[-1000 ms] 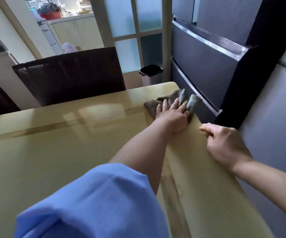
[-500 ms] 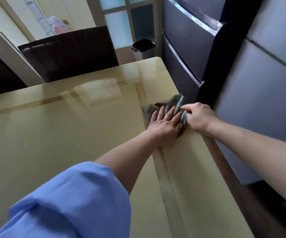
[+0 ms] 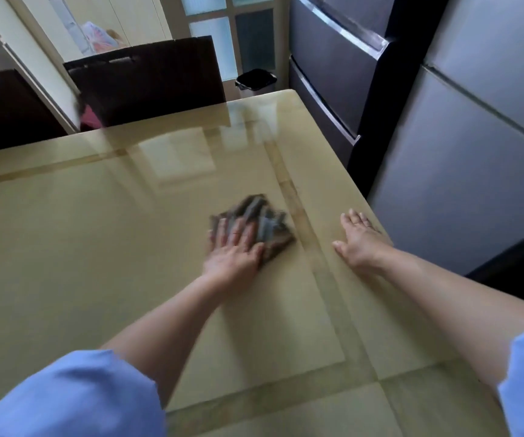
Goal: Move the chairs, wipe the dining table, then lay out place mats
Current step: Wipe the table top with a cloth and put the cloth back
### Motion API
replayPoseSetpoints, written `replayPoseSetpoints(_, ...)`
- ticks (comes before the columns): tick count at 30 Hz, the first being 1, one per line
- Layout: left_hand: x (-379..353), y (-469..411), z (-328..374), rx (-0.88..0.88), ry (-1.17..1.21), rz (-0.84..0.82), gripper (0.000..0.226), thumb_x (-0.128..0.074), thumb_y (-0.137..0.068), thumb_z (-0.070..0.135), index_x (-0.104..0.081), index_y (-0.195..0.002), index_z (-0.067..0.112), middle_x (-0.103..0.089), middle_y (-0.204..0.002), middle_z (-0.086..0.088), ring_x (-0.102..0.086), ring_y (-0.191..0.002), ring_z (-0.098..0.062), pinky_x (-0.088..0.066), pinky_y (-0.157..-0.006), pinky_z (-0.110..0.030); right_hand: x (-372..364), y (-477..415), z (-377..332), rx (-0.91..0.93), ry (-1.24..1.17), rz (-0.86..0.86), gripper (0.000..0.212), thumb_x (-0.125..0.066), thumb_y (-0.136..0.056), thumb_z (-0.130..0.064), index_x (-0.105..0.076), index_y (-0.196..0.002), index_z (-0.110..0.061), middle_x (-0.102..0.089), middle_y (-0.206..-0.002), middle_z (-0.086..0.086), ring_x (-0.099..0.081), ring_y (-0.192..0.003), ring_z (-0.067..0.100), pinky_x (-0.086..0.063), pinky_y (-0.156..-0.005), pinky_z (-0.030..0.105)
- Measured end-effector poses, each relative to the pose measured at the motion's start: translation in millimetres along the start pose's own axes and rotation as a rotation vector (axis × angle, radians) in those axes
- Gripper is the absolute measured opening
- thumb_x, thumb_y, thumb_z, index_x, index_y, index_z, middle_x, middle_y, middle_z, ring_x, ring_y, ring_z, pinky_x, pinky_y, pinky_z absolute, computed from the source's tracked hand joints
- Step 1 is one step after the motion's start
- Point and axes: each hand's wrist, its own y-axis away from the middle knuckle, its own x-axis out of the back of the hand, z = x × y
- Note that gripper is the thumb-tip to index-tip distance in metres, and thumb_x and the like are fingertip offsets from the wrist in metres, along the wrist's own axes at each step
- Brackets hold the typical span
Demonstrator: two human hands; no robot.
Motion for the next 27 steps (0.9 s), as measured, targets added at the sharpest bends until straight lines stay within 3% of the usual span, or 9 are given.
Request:
replayPoseSetpoints(4,14,34,-96,0.433,0.012,0.038,0.059,-0.012,-0.098,0.051,0.006,-0.150,0.031,0.012,-0.160,0.003,0.014,-0.147,-0.026,0.015,-0.117,-0.046,-10,3,2,0.006,0.041,0.007,0.064,-0.031,-0.102,-0.032,0.002,-0.152,-0.011,0.011,-0.161,0.005,0.008,-0.149,0.019,0.001,-0.121,0.032)
replayPoseSetpoints(7,11,31,-81,0.503,0.068,0.066,0.058,-0.015,-0.099,0.047,0.004,-0.151,0.029,0.011,-0.160,0.001,0.011,-0.147,-0.032,0.013,-0.117,-0.047,-4,2,4,0.037,0.020,-0.020,0.067,-0.037,-0.101,-0.030,0.000,-0.153,-0.011,0.009,-0.161,0.005,0.006,-0.149,0.019,-0.001,-0.121,0.031)
replayPoseSetpoints(9,3,22,-34,0.373,0.059,0.062,0.058,-0.018,-0.099,0.046,0.003,-0.151,0.030,0.012,-0.160,0.001,0.014,-0.146,-0.034,0.013,-0.117,-0.046,5,2,9,0.070,-0.094,-0.067,0.064,-0.042,-0.099,-0.021,-0.007,-0.153,-0.011,0.001,-0.162,0.004,-0.004,-0.150,0.019,-0.007,-0.119,0.025)
replayPoseSetpoints(10,-3,19,-4,0.260,0.048,0.054,0.058,-0.019,-0.099,0.046,0.004,-0.150,0.031,0.012,-0.160,0.001,0.016,-0.145,-0.034,0.014,-0.117,-0.046,11,3,15,0.080,-0.193,-0.075,0.059,-0.042,-0.099,-0.015,-0.015,-0.152,-0.012,-0.008,-0.161,0.004,-0.018,-0.147,0.020,-0.017,-0.115,0.019)
replayPoseSetpoints(12,-17,21,63,0.021,0.043,0.018,0.059,-0.021,-0.098,0.048,0.002,-0.150,0.033,0.013,-0.160,0.002,0.020,-0.144,-0.034,0.016,-0.115,-0.046,21,7,27,0.054,-0.430,0.000,0.050,-0.039,-0.096,-0.005,-0.035,-0.146,-0.013,-0.036,-0.151,0.003,-0.051,-0.124,0.019,-0.039,-0.093,0.009)
replayPoseSetpoints(14,-29,28,129,-0.189,0.018,-0.035,0.059,-0.022,-0.097,0.050,0.000,-0.150,0.036,0.011,-0.160,0.003,0.021,-0.144,-0.034,0.016,-0.115,-0.047,27,16,36,0.008,-0.611,0.132,0.046,-0.038,-0.094,0.001,-0.047,-0.139,-0.008,-0.049,-0.143,0.008,-0.053,-0.122,0.018,-0.039,-0.095,0.015)
replayPoseSetpoints(17,-38,46,183,-0.396,-0.041,-0.091,0.058,-0.022,-0.097,0.048,0.002,-0.149,0.038,0.009,-0.160,0.004,0.021,-0.145,-0.032,0.015,-0.116,-0.046,29,29,48,-0.050,-0.610,0.253,0.045,-0.039,-0.092,0.001,-0.054,-0.133,-0.009,-0.055,-0.138,0.009,-0.050,-0.127,0.017,-0.034,-0.107,0.024)
replayPoseSetpoints(22,-39,77,134,-0.469,-0.133,-0.073,0.060,-0.019,-0.099,0.047,0.003,-0.151,0.029,0.012,-0.160,0.001,0.020,-0.145,-0.026,0.011,-0.119,-0.041,20,65,37,-0.085,-0.497,0.257,0.046,-0.043,-0.093,-0.007,-0.049,-0.138,-0.010,-0.048,-0.145,0.007,-0.043,-0.135,0.022,-0.031,-0.111,0.028)
replayPoseSetpoints(27,-27,119,5,-0.231,-0.079,-0.094,0.061,-0.016,-0.098,0.051,0.007,-0.150,0.030,0.018,-0.159,0.002,0.025,-0.144,-0.023,0.014,-0.117,-0.038,-26,103,-20,-0.033,-0.329,0.081,0.056,-0.048,-0.096,-0.025,-0.033,-0.147,-0.009,-0.026,-0.157,0.009,-0.024,-0.146,0.023,-0.021,-0.117,0.030)
